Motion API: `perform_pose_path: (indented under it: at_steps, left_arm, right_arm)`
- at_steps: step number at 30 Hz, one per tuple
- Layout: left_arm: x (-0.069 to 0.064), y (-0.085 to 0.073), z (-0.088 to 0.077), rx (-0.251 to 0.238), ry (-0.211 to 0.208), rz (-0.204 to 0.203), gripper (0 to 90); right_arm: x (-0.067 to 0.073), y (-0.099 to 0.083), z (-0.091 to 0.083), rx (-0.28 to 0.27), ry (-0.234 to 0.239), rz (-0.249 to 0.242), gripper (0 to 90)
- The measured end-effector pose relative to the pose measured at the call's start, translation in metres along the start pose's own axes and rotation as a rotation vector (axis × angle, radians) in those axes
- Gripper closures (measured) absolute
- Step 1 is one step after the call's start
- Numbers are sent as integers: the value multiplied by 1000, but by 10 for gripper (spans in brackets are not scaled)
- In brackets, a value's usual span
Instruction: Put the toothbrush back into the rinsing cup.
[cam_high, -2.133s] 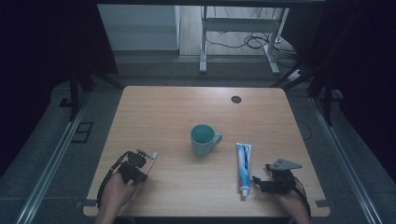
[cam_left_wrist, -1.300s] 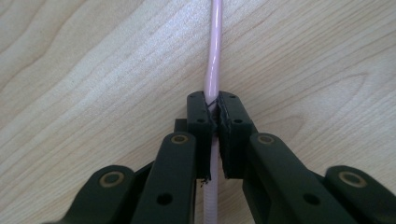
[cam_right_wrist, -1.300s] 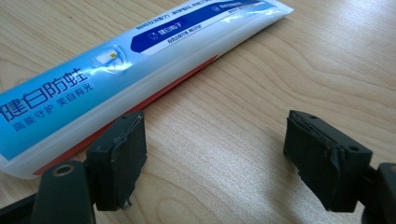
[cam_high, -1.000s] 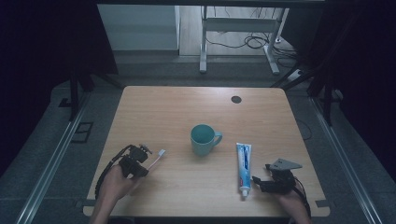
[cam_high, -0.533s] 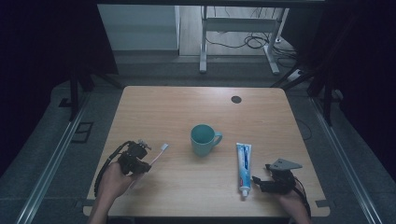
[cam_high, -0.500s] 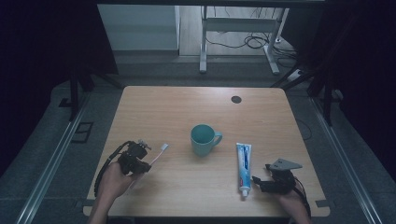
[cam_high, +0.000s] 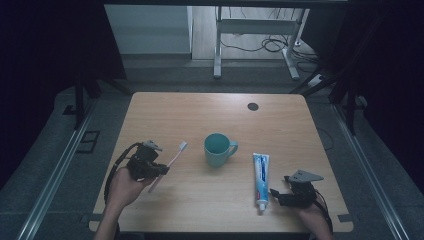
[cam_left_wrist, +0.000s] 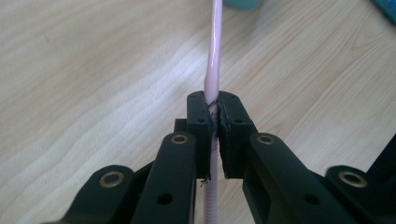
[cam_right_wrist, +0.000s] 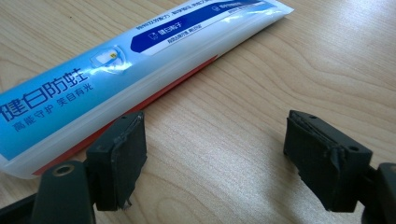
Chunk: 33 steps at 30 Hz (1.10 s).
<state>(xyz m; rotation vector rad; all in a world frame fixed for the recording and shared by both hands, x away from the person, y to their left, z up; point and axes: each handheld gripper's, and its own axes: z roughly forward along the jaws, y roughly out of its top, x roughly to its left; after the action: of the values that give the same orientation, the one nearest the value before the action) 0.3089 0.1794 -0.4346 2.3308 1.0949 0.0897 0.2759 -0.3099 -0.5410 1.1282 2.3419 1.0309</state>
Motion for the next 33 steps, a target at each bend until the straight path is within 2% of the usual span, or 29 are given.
perform_pose_path:
  at_steps: [8,9,16,17,19,20,24,25,33]
  left_arm:
    - [-2,11,-4,-60,-13,16,844]
    - [-3,15,-5,-88,-13,15,844]
    - [-8,29,-9,-148,-7,30,844]
    - [-10,34,-10,-171,-3,34,844]
    - [-11,37,-10,-180,-5,36,844]
    - [-12,41,-11,-201,-7,44,844]
    - [-14,48,-11,-235,-13,47,844]
    - [-15,53,-11,-261,-15,47,844]
    - [-21,69,-7,-331,-14,55,844]
  right_arm:
    - [0,0,0,0,0,-2,211]
    - [0,0,0,0,0,-2,211]
    - [0,0,0,-2,0,-4,211]
    - [0,0,0,-2,0,-4,211]
    - [0,0,0,-1,0,-4,211]
    - [0,0,0,-1,1,-3,211]
    - [0,0,0,-2,0,-3,211]
    - [0,0,0,-2,0,-2,211]
    - [0,0,0,-2,0,-2,211]
